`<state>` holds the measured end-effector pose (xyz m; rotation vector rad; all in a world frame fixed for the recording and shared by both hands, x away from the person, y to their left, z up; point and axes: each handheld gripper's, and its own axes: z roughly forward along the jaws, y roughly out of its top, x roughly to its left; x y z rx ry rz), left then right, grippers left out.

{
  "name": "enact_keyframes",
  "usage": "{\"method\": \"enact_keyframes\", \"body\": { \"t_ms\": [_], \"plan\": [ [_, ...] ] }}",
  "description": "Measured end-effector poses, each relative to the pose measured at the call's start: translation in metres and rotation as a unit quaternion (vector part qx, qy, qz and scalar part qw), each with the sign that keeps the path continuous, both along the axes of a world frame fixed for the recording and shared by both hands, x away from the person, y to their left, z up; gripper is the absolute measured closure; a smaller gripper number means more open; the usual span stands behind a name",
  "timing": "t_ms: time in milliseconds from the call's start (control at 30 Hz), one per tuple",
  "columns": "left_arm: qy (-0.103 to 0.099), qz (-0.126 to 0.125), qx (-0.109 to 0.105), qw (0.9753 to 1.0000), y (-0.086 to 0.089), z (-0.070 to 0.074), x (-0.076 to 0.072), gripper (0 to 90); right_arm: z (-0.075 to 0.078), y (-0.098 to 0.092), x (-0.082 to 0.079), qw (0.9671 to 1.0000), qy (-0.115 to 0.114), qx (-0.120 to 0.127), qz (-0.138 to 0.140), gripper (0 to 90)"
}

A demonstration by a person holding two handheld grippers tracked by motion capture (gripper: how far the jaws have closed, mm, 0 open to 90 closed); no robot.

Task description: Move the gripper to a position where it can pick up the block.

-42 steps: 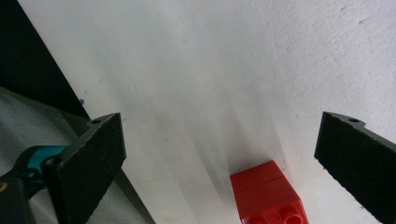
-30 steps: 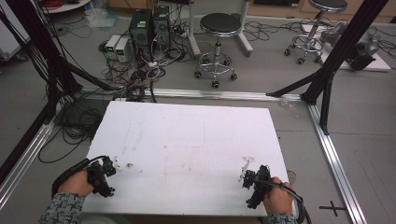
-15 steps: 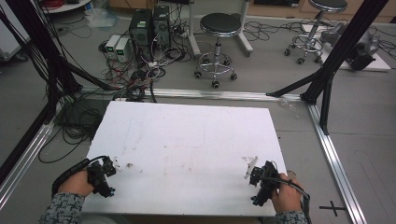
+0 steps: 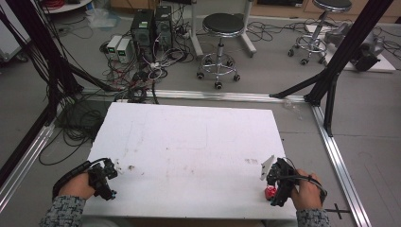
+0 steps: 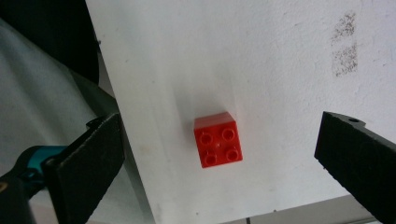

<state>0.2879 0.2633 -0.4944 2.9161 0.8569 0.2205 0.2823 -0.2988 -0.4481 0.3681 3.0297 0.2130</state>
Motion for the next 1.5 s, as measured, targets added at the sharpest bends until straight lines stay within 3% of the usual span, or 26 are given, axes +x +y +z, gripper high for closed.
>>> {"method": "enact_keyframes", "body": {
  "t_ms": [300,467,600,733,967,1500],
  "plan": [
    [-0.001,-0.002,-0.001,1.0,-0.001,-0.001,0.0,21.9,-0.01,-0.011,0.002,0.9971,0.009,-0.022,0.072,1.0],
    [-0.005,-0.002,-0.001,1.0,-0.001,0.0,0.0,21.9,-0.023,-0.013,0.005,0.9951,0.024,-0.033,0.09,1.0],
    [-0.003,-0.001,-0.002,1.0,-0.001,0.0,-0.001,22.0,-0.034,-0.015,0.007,0.9943,0.034,-0.033,0.096,1.0],
    [-0.004,-0.003,-0.005,1.0,-0.001,-0.001,-0.001,22.0,-0.046,-0.018,0.011,0.9951,0.04,-0.035,0.083,1.0],
    [-0.002,-0.003,-0.004,1.0,-0.002,-0.002,-0.001,22.0,-0.064,-0.016,0.014,0.9929,0.056,-0.043,0.096,1.0],
    [-0.005,-0.001,-0.005,1.0,-0.001,-0.001,-0.001,22.0,-0.071,-0.011,0.017,0.9917,0.058,-0.047,0.105,1.0]
  ]
}}
